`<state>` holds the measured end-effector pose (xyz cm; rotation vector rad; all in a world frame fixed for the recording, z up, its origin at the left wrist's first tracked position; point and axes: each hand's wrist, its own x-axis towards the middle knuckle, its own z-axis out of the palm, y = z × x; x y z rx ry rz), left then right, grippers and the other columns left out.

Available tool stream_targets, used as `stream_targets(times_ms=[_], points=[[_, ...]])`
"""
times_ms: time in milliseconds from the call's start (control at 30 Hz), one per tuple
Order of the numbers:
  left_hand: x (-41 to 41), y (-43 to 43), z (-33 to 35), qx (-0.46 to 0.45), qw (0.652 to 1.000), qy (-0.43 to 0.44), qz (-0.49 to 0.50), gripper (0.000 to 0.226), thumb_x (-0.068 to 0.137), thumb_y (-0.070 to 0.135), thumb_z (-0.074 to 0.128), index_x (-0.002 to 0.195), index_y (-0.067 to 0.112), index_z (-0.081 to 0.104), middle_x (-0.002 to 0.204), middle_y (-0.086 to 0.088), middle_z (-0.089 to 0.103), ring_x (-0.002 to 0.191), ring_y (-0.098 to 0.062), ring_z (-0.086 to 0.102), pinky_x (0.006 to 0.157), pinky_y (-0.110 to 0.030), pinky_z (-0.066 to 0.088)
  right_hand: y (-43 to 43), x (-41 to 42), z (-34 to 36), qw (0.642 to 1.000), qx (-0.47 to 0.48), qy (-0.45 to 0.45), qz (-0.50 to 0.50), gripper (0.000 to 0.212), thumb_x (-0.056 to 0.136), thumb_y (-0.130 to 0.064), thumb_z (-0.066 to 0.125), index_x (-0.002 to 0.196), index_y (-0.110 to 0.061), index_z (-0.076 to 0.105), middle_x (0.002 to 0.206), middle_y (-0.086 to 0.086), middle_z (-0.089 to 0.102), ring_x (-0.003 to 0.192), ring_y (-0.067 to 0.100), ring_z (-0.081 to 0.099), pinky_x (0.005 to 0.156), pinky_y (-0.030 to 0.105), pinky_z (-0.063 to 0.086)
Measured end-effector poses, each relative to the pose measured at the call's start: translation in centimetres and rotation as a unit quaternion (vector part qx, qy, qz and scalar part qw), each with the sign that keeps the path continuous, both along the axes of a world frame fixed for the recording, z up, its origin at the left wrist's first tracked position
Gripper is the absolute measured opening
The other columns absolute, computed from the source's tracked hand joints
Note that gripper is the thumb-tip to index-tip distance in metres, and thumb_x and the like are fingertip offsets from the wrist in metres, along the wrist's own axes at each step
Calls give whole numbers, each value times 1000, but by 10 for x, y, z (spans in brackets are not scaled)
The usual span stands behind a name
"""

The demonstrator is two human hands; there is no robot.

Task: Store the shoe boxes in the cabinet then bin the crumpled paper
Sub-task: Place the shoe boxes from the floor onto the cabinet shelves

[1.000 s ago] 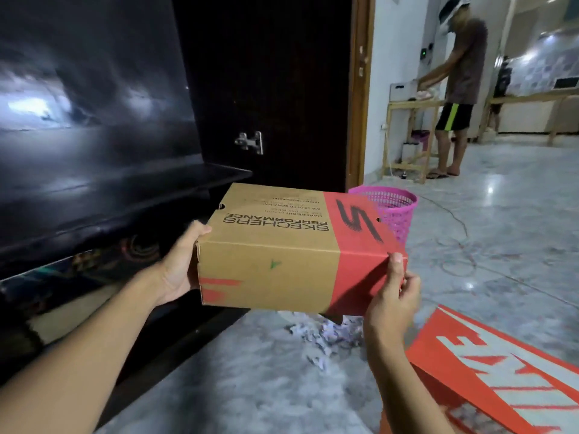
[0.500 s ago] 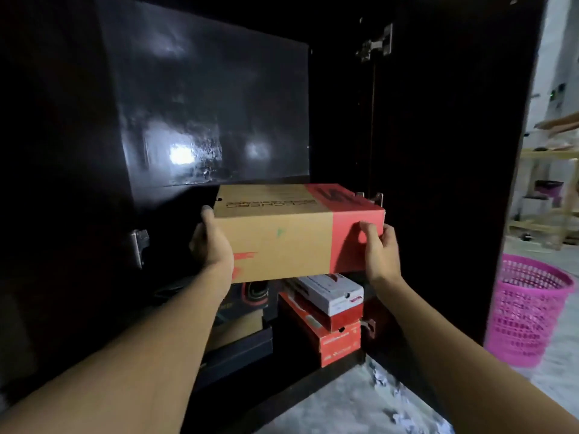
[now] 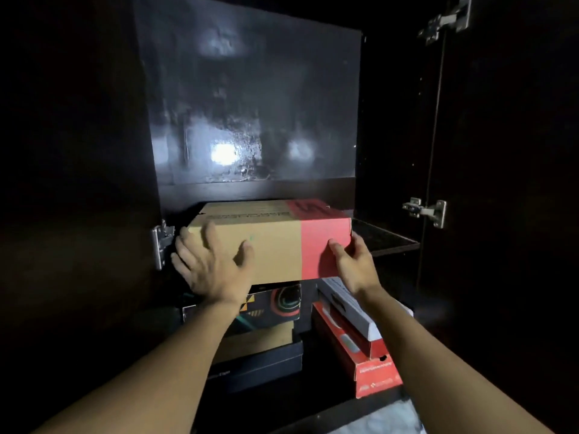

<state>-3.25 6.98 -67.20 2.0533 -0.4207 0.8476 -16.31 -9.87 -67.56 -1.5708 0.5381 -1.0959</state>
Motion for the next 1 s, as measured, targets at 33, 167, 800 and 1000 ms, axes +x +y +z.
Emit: stream_targets(times_ms=[33, 167, 800, 1000], points=[[5, -1, -5, 52, 998, -11, 20, 78, 79, 57, 47, 145, 18, 34, 155, -27, 16, 141, -41, 18, 115, -52, 15, 0, 12, -3, 1000, -4, 0, 1, 47, 96, -26, 61, 141, -19, 47, 126, 3, 61, 112, 14, 58, 100, 26, 43], [32, 0, -3, 133, 988, -16, 71, 78, 83, 50, 56, 149, 18, 31, 160, -23, 7, 147, -38, 5, 115, -51, 8, -10, 61, -11, 998, -35, 36, -25, 55, 94, -44, 58, 144, -27, 43, 129, 1, 39, 118, 15, 46, 112, 29, 30], [75, -16, 24, 249, 962, 105, 36, 90, 92, 42, 47, 153, 6, -9, 160, -14, -19, 149, -30, -16, 120, -45, 11, -49, 99, -3, 975, -140, 162, 64, 52, 91, -24, 66, 140, -25, 50, 125, -5, 64, 116, 13, 61, 106, 39, 47], [28, -30, 29, 258, 965, 46, -24, 76, 85, 46, 52, 149, 15, 26, 158, -21, 12, 149, -33, 1, 117, -47, 20, -34, 21, -22, 984, -148, 96, 13, 37, 95, -19, 63, 131, -17, 60, 125, -2, 65, 115, 10, 61, 106, 35, 46]])
